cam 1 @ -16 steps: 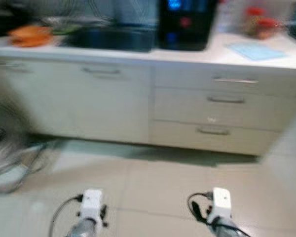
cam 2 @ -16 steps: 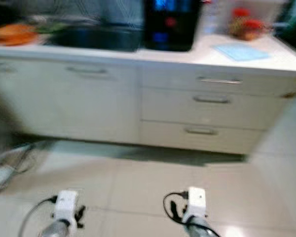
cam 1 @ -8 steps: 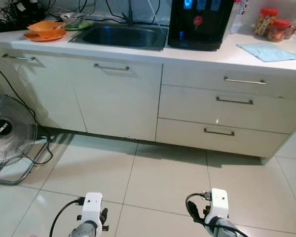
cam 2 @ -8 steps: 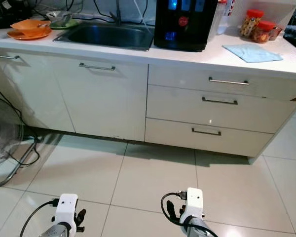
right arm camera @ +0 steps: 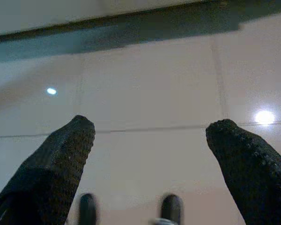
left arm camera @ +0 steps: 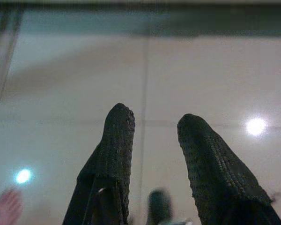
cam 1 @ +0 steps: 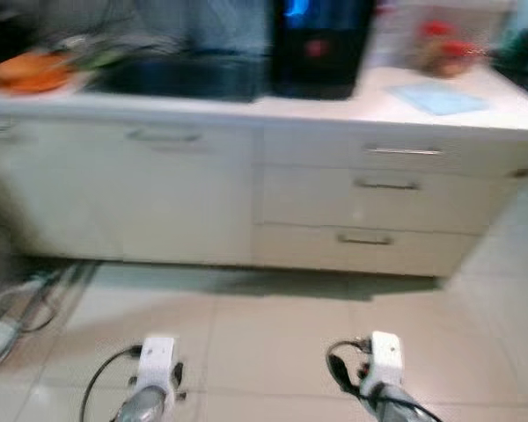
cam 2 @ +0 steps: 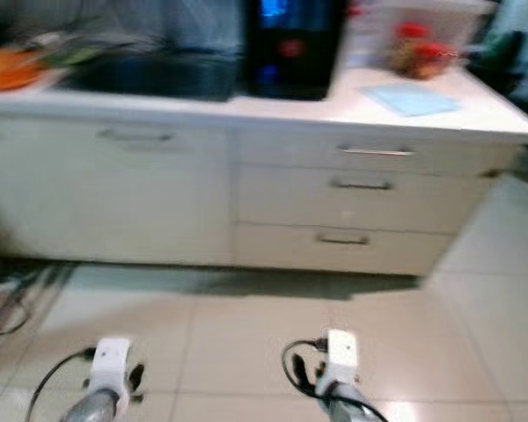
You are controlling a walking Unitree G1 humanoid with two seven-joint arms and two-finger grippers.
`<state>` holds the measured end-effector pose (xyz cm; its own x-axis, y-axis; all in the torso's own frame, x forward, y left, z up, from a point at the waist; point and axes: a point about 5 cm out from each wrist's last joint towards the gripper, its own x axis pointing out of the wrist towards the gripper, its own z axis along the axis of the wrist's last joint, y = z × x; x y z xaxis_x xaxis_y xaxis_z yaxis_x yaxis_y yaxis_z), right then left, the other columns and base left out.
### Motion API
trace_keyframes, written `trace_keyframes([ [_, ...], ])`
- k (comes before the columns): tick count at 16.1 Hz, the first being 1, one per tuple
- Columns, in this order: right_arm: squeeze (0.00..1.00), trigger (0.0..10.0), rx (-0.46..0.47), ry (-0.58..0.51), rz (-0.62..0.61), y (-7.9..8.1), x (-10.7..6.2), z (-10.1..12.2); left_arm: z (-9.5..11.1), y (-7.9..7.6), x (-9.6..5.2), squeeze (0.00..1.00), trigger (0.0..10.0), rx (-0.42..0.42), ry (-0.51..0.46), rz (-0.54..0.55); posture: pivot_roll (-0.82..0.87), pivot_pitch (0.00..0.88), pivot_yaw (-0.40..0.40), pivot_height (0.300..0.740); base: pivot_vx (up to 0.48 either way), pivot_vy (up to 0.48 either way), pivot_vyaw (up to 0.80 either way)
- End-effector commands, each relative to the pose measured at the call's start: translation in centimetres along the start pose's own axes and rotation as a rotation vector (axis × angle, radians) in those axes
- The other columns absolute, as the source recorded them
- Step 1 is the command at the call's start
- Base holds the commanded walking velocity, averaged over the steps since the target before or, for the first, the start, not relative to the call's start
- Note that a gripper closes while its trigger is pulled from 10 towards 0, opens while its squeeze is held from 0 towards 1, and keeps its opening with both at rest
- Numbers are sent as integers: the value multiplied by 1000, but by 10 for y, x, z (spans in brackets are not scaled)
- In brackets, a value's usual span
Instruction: Kitchen organization
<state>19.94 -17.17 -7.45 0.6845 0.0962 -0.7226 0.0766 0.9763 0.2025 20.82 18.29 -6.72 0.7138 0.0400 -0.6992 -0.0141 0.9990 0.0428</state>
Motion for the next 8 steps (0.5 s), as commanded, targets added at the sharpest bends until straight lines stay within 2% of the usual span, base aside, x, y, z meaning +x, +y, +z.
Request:
trace_keyframes([
  [1,0,10000,1,-21,14,4,3,8,-8,4,-2,0,10000,-4,29,12,143,0,-25,725,428,0,0],
  [8,0,10000,-13,-17,26,6,3,7,-14,7,-4,0,10000,2,54,17,149,0,-26,725,428,0,0],
])
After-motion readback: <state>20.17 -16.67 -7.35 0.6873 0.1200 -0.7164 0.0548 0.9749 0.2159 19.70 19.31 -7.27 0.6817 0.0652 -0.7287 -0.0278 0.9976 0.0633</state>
